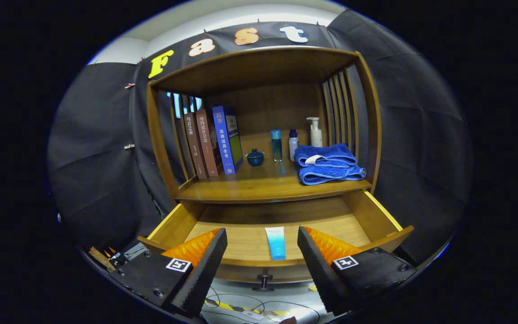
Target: Pull open the drawer, take out the items inside it, and place them on the countertop above the cabinet.
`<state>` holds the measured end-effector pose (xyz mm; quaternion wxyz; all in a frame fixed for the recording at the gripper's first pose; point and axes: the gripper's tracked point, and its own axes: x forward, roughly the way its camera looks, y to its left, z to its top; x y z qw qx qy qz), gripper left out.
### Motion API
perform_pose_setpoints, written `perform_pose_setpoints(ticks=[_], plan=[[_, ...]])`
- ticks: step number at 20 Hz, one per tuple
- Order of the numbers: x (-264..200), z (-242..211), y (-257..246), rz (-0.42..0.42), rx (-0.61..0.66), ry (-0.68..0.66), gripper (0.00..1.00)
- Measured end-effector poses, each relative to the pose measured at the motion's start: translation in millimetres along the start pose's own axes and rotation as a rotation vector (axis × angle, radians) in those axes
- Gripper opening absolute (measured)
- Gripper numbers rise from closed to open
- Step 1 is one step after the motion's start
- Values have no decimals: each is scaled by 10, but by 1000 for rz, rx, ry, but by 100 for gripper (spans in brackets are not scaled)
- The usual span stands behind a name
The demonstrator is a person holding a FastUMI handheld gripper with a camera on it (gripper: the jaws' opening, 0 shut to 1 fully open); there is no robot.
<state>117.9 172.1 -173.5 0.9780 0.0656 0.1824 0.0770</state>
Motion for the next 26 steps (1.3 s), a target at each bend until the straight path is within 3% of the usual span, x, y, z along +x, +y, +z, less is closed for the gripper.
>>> perform_pose_setpoints(ticks=[7,12,17,21,26], plan=[[704,-175,142,-18,-82,330,99],[1203,-725,-115,-95,-160,585,99],[1406,-1176,-299,-155,-127,791,98],[1520,-1425,-402,-168,-107,879,85],[1621,-1541,-429,-206,-36,905,61]])
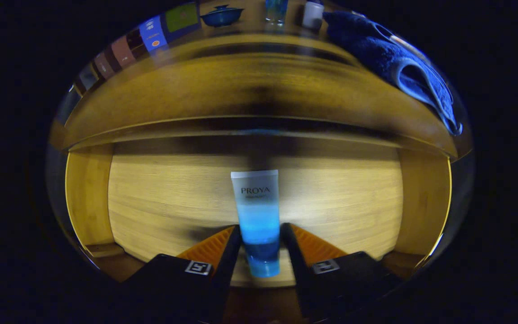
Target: Pull open the drawer, take out the items inside it, and place them on the countertop above the cabinet.
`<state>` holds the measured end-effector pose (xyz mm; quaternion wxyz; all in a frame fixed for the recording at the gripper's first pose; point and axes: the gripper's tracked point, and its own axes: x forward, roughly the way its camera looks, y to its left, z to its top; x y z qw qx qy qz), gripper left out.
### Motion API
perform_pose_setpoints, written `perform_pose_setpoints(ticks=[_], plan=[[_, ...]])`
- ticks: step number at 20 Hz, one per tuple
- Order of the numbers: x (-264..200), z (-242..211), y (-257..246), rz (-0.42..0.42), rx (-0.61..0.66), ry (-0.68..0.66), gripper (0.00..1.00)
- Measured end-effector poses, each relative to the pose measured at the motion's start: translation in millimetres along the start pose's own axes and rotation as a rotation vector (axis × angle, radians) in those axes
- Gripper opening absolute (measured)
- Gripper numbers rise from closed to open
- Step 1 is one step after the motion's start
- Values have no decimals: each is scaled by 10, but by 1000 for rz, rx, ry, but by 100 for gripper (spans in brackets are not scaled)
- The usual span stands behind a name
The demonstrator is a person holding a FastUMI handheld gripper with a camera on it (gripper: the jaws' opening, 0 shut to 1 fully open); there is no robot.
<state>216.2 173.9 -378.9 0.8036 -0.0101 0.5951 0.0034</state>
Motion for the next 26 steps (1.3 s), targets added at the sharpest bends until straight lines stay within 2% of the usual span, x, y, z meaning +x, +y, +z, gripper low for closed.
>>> perform_pose_setpoints(ticks=[3,4,5,6,10,14,17,21,26], plan=[[-51,-20,-29,8,7,-3,49],[-71,-34,-43,19,8,-8,41],[-83,-77,-67,38,28,-13,41],[-157,-89,-55,70,54,-13,31],[-329,-108,-169,104,26,-45,31],[-766,-163,-124,175,56,-123,31],[-1052,-88,-193,150,38,-203,31],[-1472,195,-151,153,23,-290,31],[-1540,748,22,154,-1,-305,30]])
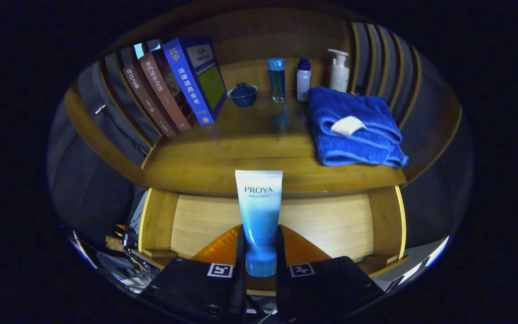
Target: Pull open the drawer, take out the items inside it, and place them on the countertop above the cabinet.
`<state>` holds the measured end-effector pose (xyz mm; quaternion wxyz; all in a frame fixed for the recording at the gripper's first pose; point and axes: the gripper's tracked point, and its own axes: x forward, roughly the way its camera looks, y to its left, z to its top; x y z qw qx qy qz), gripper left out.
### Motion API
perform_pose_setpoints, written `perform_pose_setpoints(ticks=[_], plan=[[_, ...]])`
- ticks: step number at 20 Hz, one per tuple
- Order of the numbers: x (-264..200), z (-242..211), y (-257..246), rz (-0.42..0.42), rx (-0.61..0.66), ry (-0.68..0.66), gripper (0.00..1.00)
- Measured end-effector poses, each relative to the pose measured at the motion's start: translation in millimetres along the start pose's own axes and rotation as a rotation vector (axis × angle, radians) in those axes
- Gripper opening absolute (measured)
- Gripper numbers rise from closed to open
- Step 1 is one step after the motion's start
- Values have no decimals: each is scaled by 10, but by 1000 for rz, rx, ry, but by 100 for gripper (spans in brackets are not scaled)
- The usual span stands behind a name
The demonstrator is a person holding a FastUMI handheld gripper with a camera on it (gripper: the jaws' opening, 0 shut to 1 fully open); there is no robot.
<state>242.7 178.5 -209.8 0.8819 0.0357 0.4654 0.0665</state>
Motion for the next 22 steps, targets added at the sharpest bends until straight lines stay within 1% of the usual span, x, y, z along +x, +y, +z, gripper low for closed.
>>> perform_pose_setpoints(ticks=[3,8,10,12,14,17,18,22], plan=[[267,278,-15,-37,-12,22,31],[702,504,25,-48,17,90,30],[796,641,31,-46,14,87,31],[866,743,-4,-72,4,86,31],[928,813,1,-77,-6,83,31],[961,877,-19,-94,-23,62,54],[966,881,3,-88,-22,55,61],[895,942,24,-101,-22,18,91]])
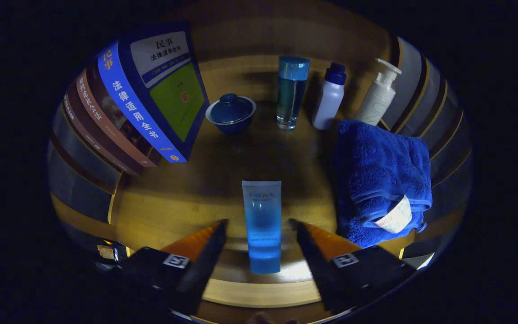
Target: Pull open the drawer, take out the items inside it, and place them on the countertop above the cabinet.
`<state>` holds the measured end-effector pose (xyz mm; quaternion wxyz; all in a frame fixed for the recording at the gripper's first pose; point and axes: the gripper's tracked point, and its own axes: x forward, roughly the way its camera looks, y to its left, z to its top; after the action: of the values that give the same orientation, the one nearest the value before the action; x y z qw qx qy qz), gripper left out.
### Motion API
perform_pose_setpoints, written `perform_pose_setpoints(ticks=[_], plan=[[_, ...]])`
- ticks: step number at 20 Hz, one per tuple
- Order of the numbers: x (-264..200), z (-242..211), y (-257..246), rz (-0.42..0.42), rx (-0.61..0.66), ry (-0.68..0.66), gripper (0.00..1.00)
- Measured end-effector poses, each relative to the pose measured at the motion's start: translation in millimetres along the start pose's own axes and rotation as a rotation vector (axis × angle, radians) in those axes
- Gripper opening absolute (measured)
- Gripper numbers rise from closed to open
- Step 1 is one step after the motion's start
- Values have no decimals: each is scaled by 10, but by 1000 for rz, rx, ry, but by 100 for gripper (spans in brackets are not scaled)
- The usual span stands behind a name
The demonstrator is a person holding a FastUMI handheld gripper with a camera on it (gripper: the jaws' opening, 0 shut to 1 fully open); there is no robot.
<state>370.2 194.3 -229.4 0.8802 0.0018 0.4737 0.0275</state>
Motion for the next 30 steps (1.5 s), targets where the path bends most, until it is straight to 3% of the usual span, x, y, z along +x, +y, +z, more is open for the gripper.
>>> perform_pose_setpoints(ticks=[1,6,14,20,24,30], plan=[[-47,-6,24,8,7,-14,99],[-410,-13,124,49,10,-116,98],[-1457,-407,338,153,-66,-356,100],[-2053,-986,255,126,-66,-562,100],[-2145,-1594,224,94,-72,-645,100],[-1777,-2508,122,35,-72,-715,100]])
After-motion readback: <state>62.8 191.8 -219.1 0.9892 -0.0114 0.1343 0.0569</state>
